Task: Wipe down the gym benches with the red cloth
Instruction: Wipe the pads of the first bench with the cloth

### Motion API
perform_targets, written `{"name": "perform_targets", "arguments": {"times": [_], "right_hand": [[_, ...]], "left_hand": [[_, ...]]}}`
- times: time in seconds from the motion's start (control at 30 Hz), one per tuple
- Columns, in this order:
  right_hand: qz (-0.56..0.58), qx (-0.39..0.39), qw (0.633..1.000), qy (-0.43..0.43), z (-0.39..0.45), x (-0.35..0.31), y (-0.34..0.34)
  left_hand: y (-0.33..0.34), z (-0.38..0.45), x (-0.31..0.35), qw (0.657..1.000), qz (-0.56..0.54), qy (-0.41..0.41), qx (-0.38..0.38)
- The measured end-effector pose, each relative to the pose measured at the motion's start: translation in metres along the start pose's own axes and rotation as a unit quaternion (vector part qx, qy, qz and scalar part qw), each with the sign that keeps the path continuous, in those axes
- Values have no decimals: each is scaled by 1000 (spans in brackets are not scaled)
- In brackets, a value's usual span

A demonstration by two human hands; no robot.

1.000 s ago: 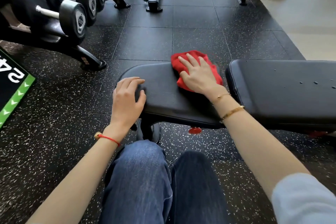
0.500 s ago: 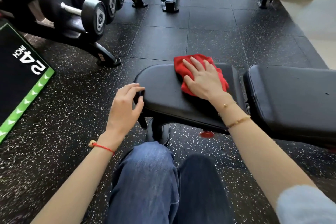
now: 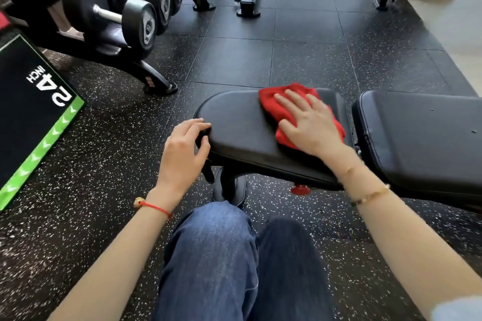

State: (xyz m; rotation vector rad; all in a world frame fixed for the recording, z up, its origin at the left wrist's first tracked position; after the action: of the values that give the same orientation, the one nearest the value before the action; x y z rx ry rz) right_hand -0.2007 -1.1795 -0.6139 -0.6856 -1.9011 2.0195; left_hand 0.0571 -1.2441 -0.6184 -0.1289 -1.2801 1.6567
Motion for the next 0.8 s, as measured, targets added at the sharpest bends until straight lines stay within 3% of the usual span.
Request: {"name": "perform_targets", "arguments": {"times": [0.1,0.23,0.4,0.6,0.8], "right_hand": [[2,-13,998,64,21,5,1],[17,-23,1000,-9,-12,-27,9],[17,17,998,-62,-74,-15,1],[28,72,997,-23,-97,28,-14],[48,198,976,73,-77,125,-74]], "left_hand": [[-2,2,2,1000,8,-7,9],[2,5,15,1000,12,-4,19],[15,17,54,999,-1,42,13],[28,28,104,995,-26,100,4],[40,41,159,983,-38,178,-5]]}}
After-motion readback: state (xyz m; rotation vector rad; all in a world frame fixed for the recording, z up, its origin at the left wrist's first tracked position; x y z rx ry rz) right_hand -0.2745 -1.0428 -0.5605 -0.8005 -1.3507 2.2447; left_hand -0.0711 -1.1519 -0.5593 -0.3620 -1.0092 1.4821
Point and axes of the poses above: each hand's wrist, its own z-axis towards the middle knuckle, its own y-axis out of the palm, x = y × z, the point moved 8 cm from there along z, towards the middle knuckle, and after that the axes turned 13 degrees about y, right-handed, at the moved point
